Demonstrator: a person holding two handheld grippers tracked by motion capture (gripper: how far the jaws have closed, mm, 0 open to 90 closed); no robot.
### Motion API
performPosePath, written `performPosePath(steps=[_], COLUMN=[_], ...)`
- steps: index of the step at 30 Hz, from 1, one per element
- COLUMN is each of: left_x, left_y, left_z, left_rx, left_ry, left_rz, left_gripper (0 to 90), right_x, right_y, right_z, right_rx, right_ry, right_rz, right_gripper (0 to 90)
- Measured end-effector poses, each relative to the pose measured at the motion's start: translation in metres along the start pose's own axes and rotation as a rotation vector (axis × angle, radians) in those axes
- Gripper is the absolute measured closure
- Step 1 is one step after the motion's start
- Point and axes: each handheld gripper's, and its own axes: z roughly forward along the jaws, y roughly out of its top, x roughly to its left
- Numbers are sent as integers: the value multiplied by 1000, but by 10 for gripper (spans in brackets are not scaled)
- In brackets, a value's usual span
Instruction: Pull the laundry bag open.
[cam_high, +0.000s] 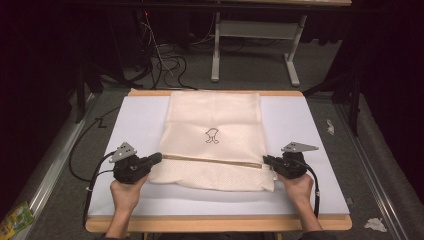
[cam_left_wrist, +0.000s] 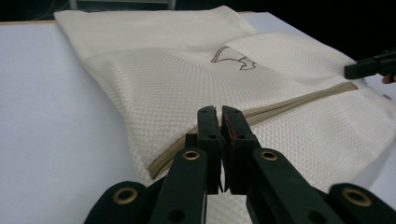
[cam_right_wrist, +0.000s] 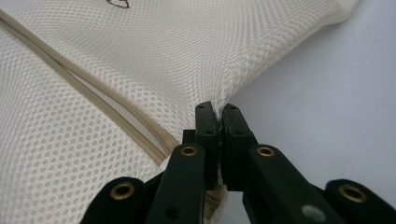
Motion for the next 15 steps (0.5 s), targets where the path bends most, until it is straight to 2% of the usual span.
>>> performPosePath(steps=[3,9,15], left_x=[3,7,11], left_y=[-1,-3,-5], left_z=[-2,-4,-5], left_rx=[-1,10,16], left_ry=[4,25,25], left_rz=[-13,-9,-22], left_gripper=[872,872,872], right_x=[-1,-1,-2], right_y=[0,0,2], right_z=[-2,-1,-3], right_rx=[-11,-18,-28], right_ry=[-12,-10,-17], right_rz=[2,5,0], right_gripper=[886,886,886])
